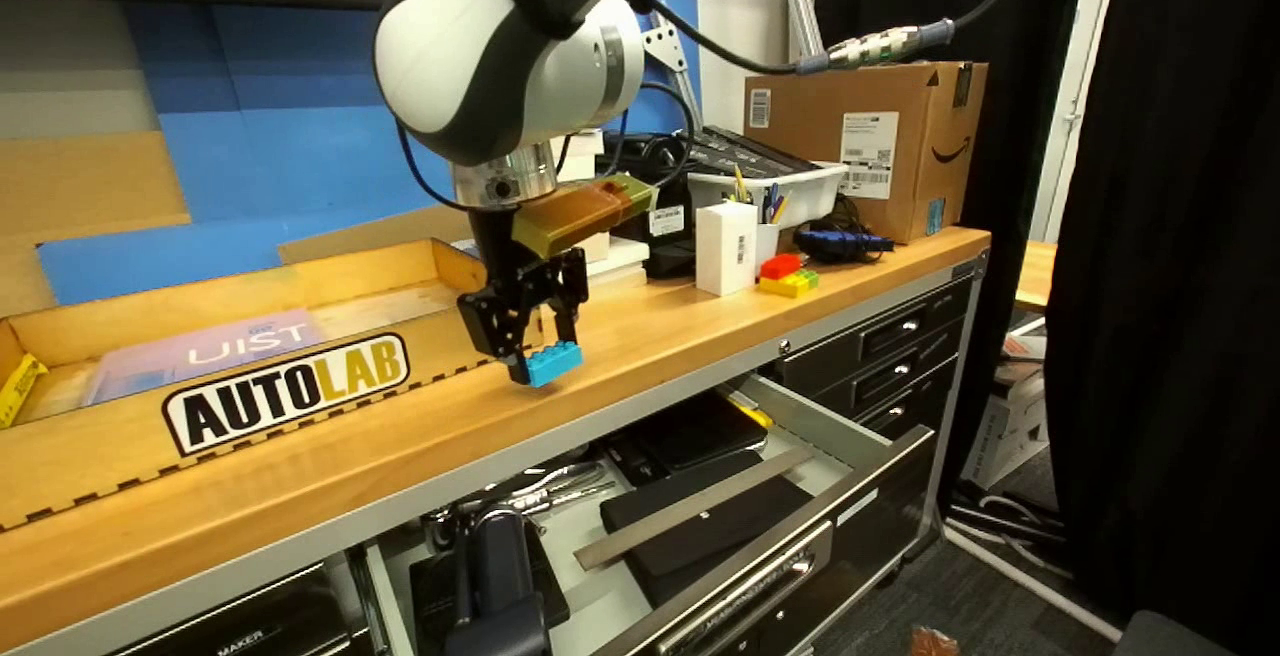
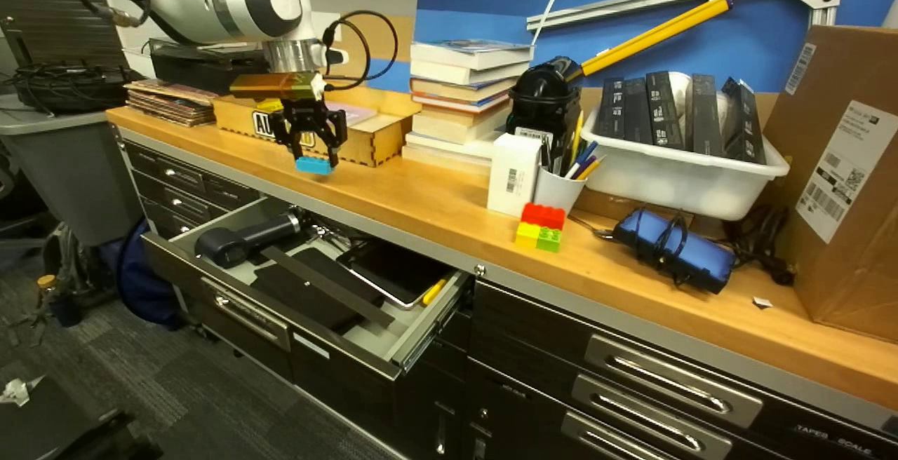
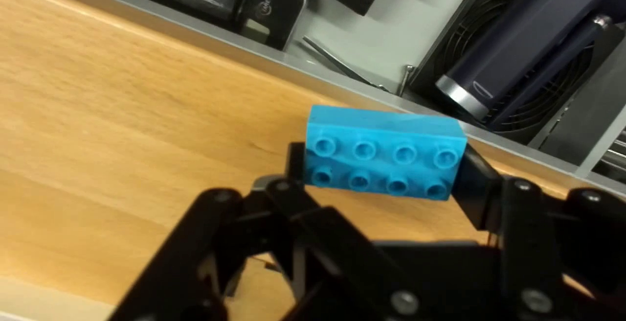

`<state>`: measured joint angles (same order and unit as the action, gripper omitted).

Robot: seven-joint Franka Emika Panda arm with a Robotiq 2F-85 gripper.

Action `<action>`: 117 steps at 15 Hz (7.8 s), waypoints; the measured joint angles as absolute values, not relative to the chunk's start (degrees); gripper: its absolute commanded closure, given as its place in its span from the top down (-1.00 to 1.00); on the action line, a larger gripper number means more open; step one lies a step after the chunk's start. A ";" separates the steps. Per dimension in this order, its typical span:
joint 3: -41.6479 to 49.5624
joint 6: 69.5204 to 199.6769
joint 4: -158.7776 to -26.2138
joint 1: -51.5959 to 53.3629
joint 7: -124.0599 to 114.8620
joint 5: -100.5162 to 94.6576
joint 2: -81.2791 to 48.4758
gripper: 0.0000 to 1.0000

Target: Put the blue object in the open drawer then close the drawer

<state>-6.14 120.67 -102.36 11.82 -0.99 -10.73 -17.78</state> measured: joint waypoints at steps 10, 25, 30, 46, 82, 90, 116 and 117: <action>-2.34 122.50 -113.76 6.28 -4.64 -10.73 -10.16 -0.06; -1.22 137.01 -131.52 4.37 -10.68 -12.63 -5.72 -0.06; -1.22 138.08 -134.32 4.37 -12.68 -15.61 -5.87 0.44; -1.65 137.71 -133.81 4.37 -11.90 -9.90 -5.71 1.00; 6.21 123.48 -142.29 -7.23 -6.86 -8.82 2.45 1.00; 5.72 136.78 -149.80 -6.51 -4.16 -10.19 1.93 0.32; 6.72 169.94 -142.56 4.28 -48.71 -45.95 -12.86 -0.95; 6.72 169.25 -141.39 4.61 -49.00 -45.99 -13.52 -0.96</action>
